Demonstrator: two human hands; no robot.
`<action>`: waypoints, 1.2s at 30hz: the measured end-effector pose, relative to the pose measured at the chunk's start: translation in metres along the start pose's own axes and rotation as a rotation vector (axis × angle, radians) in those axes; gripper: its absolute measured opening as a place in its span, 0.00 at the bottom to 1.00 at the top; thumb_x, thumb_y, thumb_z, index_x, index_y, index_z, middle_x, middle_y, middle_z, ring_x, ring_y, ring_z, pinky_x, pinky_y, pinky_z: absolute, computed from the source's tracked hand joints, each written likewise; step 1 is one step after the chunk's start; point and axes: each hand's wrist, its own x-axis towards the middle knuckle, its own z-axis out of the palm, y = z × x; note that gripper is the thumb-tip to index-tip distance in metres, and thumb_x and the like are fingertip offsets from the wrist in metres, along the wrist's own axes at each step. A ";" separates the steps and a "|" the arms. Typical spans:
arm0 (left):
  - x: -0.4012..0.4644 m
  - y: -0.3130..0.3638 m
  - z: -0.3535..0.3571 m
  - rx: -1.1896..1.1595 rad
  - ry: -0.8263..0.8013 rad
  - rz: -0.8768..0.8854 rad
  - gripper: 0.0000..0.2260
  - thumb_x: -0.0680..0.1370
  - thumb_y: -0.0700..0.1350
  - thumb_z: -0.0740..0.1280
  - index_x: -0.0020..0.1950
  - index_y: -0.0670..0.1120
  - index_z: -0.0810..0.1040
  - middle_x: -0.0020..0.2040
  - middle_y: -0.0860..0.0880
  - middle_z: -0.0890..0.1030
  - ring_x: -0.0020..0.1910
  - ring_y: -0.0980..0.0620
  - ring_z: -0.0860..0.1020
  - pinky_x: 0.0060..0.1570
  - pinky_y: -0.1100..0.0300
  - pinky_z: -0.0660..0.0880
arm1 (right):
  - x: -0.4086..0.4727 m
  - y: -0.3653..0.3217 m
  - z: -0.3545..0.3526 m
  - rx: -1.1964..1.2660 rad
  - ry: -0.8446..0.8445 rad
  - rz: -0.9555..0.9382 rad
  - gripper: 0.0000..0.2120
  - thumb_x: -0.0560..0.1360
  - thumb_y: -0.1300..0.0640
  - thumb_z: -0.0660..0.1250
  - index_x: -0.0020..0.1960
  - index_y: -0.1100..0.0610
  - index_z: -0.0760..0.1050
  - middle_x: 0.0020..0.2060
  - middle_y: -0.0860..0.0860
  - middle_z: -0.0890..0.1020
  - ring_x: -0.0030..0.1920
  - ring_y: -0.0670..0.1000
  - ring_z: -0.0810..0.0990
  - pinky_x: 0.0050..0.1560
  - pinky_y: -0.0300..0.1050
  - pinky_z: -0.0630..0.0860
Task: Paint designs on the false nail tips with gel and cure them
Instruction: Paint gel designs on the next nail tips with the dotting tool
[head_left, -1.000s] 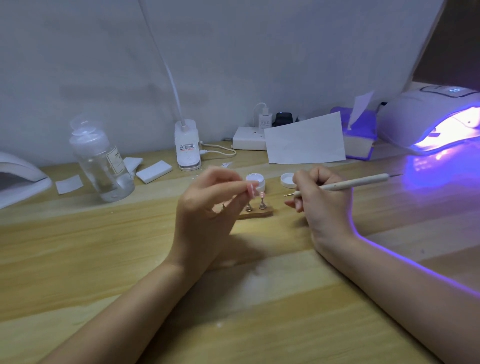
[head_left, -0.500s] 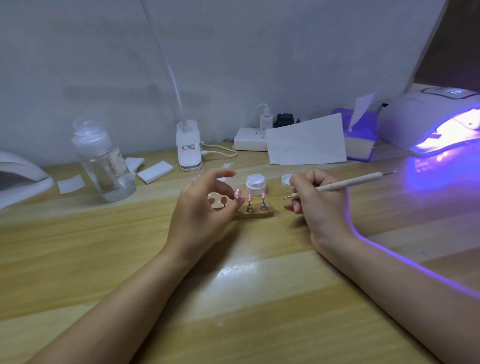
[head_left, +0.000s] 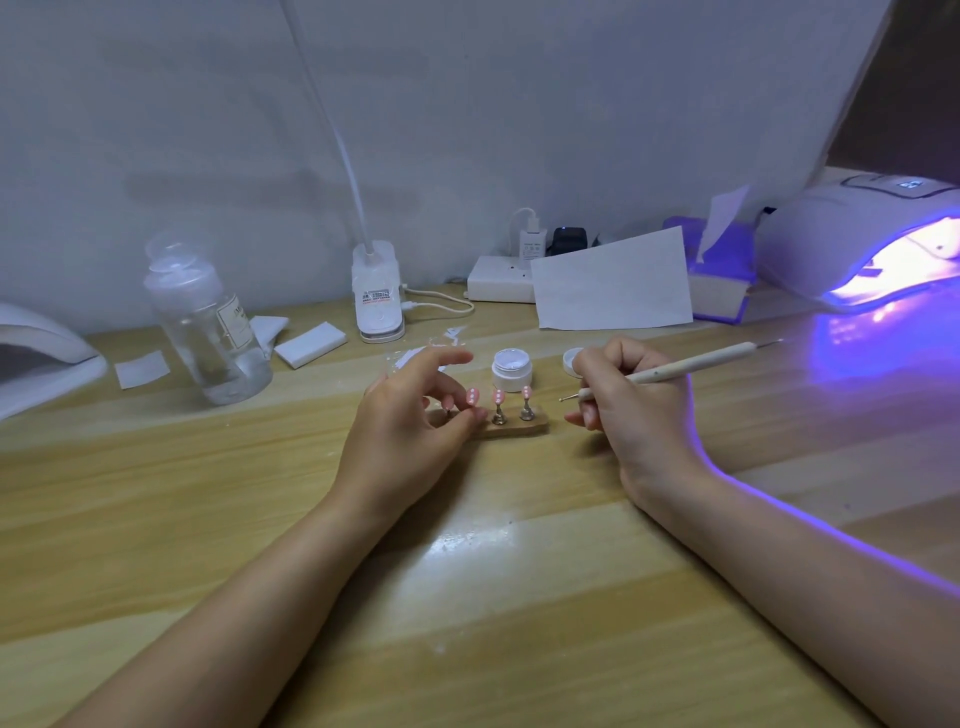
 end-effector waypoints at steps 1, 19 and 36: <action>0.000 0.000 0.000 -0.007 -0.003 -0.004 0.17 0.69 0.40 0.73 0.55 0.49 0.76 0.36 0.56 0.79 0.40 0.61 0.75 0.41 0.77 0.65 | 0.000 0.000 0.000 0.002 -0.001 0.002 0.20 0.70 0.67 0.65 0.24 0.56 0.62 0.15 0.45 0.65 0.17 0.42 0.64 0.28 0.38 0.73; 0.007 0.003 -0.027 0.132 -0.224 -0.128 0.10 0.70 0.43 0.72 0.34 0.54 0.74 0.32 0.54 0.72 0.36 0.57 0.71 0.41 0.60 0.67 | 0.003 0.004 -0.002 0.020 -0.023 0.035 0.20 0.71 0.66 0.66 0.24 0.55 0.63 0.16 0.45 0.66 0.18 0.42 0.65 0.26 0.36 0.74; 0.003 0.008 -0.027 0.109 -0.054 0.156 0.08 0.70 0.36 0.70 0.36 0.47 0.75 0.39 0.55 0.79 0.42 0.53 0.77 0.46 0.64 0.72 | 0.003 0.005 -0.003 0.014 -0.037 0.031 0.19 0.71 0.66 0.65 0.25 0.55 0.63 0.16 0.44 0.66 0.17 0.42 0.65 0.26 0.36 0.72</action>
